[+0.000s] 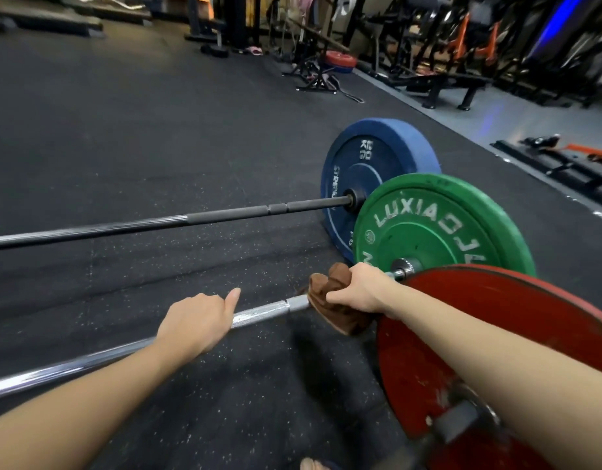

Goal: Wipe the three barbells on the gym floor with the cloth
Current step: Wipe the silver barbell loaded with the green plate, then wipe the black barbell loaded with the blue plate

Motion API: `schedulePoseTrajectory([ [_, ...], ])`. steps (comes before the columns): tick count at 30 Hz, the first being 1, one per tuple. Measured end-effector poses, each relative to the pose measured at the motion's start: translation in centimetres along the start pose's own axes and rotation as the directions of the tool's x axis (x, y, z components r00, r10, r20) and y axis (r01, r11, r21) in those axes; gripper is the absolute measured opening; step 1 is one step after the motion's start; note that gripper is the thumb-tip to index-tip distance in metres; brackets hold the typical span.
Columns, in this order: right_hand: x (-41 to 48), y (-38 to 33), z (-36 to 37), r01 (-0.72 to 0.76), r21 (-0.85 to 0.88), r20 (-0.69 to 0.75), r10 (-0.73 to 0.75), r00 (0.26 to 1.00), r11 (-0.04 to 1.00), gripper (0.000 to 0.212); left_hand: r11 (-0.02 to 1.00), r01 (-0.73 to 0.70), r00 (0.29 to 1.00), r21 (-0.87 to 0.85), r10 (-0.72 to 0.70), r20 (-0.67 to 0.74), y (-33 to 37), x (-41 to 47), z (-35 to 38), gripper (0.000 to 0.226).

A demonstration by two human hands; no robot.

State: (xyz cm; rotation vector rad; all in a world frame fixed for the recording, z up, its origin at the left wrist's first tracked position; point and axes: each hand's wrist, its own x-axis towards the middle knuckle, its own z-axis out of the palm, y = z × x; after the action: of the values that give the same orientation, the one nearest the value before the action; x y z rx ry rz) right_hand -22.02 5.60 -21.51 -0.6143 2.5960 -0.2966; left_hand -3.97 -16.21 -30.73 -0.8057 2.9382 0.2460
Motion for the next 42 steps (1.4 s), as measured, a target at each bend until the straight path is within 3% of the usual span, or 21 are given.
schedulePoseTrajectory([
  [4,-5.5,-1.0,-2.9,0.101,0.465,-0.169,-0.025,0.985,0.880,0.030,1.000,-0.006,1.000,0.011,0.006,-0.001,0.5,-0.3,-0.6,0.068],
  [8,-11.8,-2.6,-6.1,0.241,0.631,-0.322,-0.033,0.946,0.737,0.007,0.995,-0.046,0.997,0.089,0.051,-0.056,1.9,-1.5,-2.5,0.052],
  [10,-13.9,-3.2,-6.8,0.293,0.698,-0.368,-0.025,0.930,0.653,0.005,0.987,-0.051,0.992,-0.153,0.032,-0.124,4.0,-2.7,-4.3,0.055],
  [11,-15.0,-3.7,-7.1,0.324,0.724,-0.396,-0.018,0.918,0.609,0.012,0.925,-0.052,0.995,-0.377,0.017,-0.096,5.4,-3.6,-5.7,0.059],
  [12,-16.0,-4.1,-7.4,0.349,0.747,-0.422,-0.002,0.907,0.566,0.021,0.791,-0.017,0.999,-0.611,0.033,0.015,6.8,-4.9,-7.4,0.064],
  [13,-17.0,-4.6,-7.8,0.371,0.764,-0.442,0.008,0.897,0.528,0.028,0.597,0.112,0.978,-0.794,0.073,0.193,8.1,-6.4,-9.1,0.068],
  [15,-18.8,-5.3,-8.6,0.381,0.771,-0.451,0.016,0.892,0.510,0.025,0.196,0.407,0.849,-0.892,0.279,0.449,10.2,-9.7,-12.0,0.079],
  [17,-20.1,-6.3,-9.4,0.369,0.739,-0.448,0.003,0.894,0.564,0.041,-0.040,0.512,0.782,-0.858,0.437,0.445,11.6,-12.3,-14.6,0.085],
  [20,-21.3,-6.7,-10.2,0.273,0.734,-0.355,0.008,0.935,0.622,0.108,-0.251,0.434,0.837,-0.865,0.467,0.284,13.2,-14.8,-18.5,0.080],
  [21,-21.9,-6.7,-10.2,0.252,0.728,-0.310,-0.022,0.950,0.637,0.110,-0.303,0.395,0.869,-0.867,0.430,0.245,13.6,-15.3,-19.7,0.077],
  [22,-22.3,-6.6,-10.1,0.255,0.712,-0.277,-0.071,0.958,0.654,0.095,-0.345,0.370,0.888,-0.863,0.404,0.219,13.9,-15.7,-20.8,0.074],
  [24,-23.1,-5.8,-9.7,0.271,0.627,-0.245,-0.146,0.958,0.730,0.061,-0.342,0.332,0.910,-0.879,0.361,0.203,14.3,-16.2,-22.4,0.074],
  [27,-23.5,-3.2,-9.2,0.349,0.399,-0.258,-0.261,0.930,0.848,0.072,-0.217,0.317,0.900,-0.923,0.375,0.221,15.4,-16.2,-23.3,0.077],
  [31,-23.6,1.9,-10.2,0.458,0.278,-0.330,-0.363,0.871,0.844,0.087,-0.029,0.306,0.863,-0.951,0.429,0.265,19.0,-14.8,-22.3,0.097],
  [34,-22.2,5.7,-12.1,0.463,0.167,-0.385,-0.375,0.843,0.870,0.067,0.024,0.300,0.869,-0.954,0.405,0.284,22.9,-13.7,-21.3,0.102],
  [37,-20.3,9.5,-14.7,0.398,0.156,-0.483,-0.282,0.829,0.904,0.047,0.077,0.259,0.880,-0.963,0.393,0.268,27.2,-11.8,-20.8,0.097],
  [42,-16.2,18.3,-20.3,0.319,0.324,-0.670,-0.022,0.742,0.891,0.037,0.308,0.023,0.964,-0.951,0.244,0.102,34.7,-7.3,-20.5,0.066],
])
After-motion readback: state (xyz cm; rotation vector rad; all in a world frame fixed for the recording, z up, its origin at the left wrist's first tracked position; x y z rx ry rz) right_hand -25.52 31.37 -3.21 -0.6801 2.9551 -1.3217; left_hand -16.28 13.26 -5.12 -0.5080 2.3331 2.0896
